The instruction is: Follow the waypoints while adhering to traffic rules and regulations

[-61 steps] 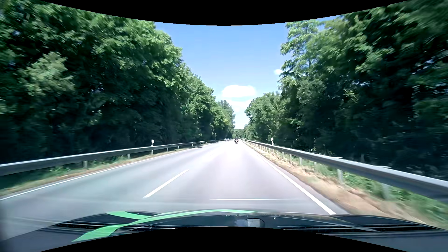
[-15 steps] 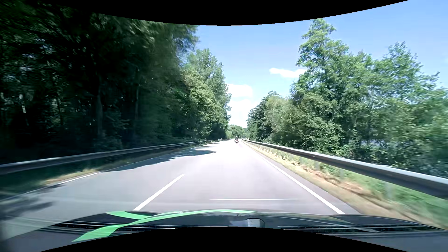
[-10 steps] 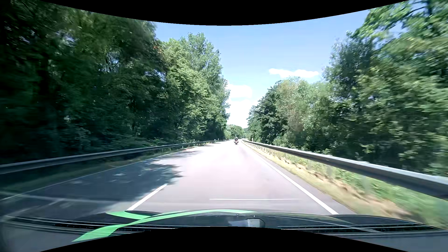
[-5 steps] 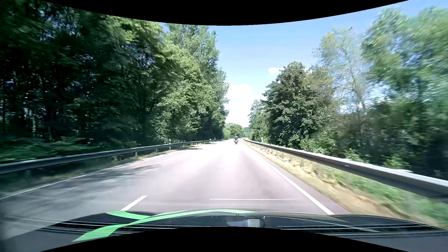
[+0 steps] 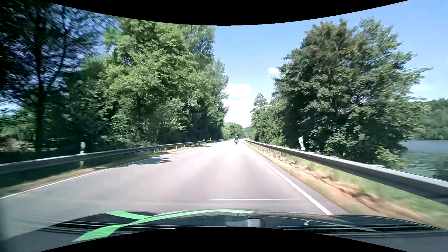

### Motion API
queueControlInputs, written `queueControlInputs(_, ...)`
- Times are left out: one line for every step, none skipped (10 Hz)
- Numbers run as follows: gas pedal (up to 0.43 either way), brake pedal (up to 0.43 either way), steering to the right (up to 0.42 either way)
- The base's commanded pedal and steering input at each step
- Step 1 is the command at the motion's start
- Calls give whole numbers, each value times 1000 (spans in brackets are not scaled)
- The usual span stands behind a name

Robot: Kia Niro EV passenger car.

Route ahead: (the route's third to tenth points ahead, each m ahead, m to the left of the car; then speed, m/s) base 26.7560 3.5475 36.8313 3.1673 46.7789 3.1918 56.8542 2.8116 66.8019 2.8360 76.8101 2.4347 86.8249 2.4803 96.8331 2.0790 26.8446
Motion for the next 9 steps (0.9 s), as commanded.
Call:
queueControlInputs(260, 0, -3)
queueControlInputs(260, 0, -3)
queueControlInputs(280, 0, -2)
queueControlInputs(280, 0, -3)
queueControlInputs(280, 0, -3)
queueControlInputs(260, 0, -3)
queueControlInputs(220, 0, -3)
queueControlInputs(209, 0, -2)
queueControlInputs(189, 0, -3)
